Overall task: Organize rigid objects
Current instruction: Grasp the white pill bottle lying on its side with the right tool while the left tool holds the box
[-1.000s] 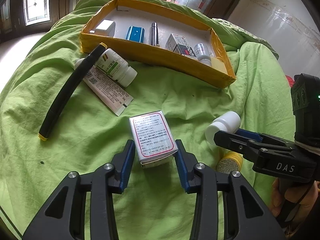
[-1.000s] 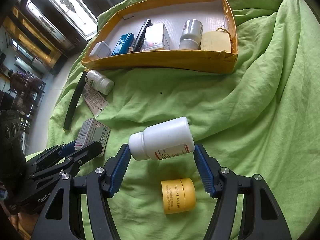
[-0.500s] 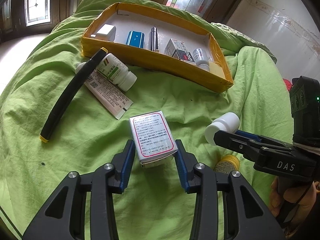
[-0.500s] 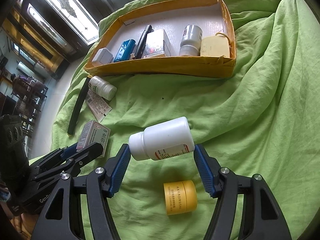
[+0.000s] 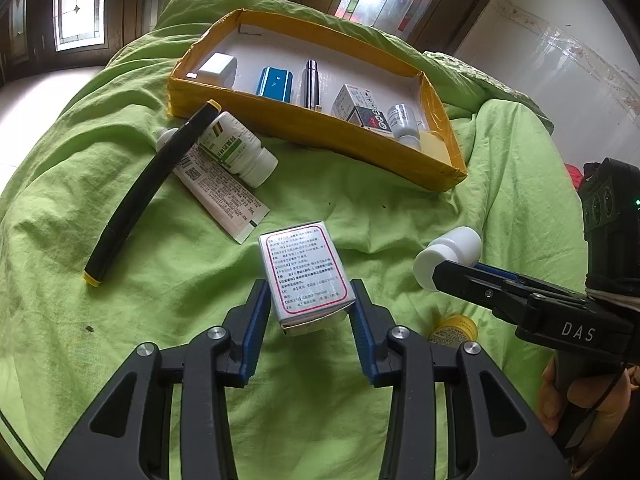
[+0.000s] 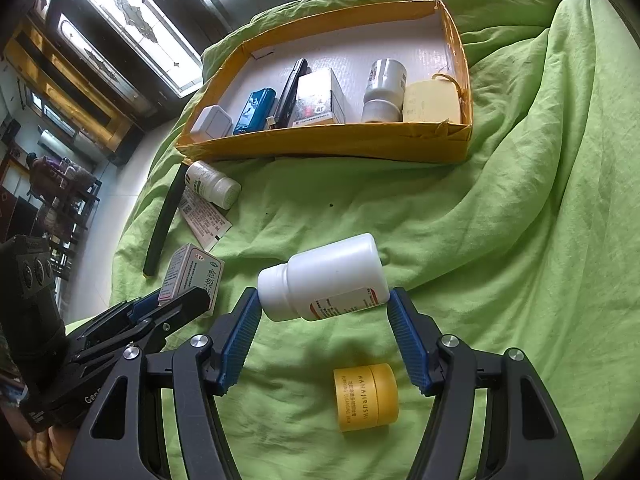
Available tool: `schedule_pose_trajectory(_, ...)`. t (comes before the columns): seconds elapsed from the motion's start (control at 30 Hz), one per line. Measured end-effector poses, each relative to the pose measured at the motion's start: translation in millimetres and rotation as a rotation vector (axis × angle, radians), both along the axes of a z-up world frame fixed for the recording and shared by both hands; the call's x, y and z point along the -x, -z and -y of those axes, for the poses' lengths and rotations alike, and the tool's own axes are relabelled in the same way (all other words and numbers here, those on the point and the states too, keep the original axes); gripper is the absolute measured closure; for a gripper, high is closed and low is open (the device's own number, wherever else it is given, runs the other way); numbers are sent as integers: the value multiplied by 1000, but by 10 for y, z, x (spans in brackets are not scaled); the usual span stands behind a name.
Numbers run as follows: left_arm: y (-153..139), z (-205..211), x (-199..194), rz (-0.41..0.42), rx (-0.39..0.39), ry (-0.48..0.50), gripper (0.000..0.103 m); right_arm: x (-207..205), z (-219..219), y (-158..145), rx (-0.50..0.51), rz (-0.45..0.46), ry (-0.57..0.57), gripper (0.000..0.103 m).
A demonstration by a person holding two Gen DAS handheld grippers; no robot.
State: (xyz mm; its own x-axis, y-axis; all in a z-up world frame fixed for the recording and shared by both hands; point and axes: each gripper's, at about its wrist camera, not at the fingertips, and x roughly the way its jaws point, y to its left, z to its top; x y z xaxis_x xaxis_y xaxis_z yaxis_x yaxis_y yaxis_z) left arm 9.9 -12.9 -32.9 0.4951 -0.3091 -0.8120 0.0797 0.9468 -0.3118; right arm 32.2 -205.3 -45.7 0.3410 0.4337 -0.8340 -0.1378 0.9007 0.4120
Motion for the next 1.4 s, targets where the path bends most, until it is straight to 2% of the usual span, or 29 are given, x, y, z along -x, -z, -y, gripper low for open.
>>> schedule_pose_trajectory(1.4, -67, -72, 29, 31, 24, -18, 66, -8, 36, -168, 6, 76, 27, 43)
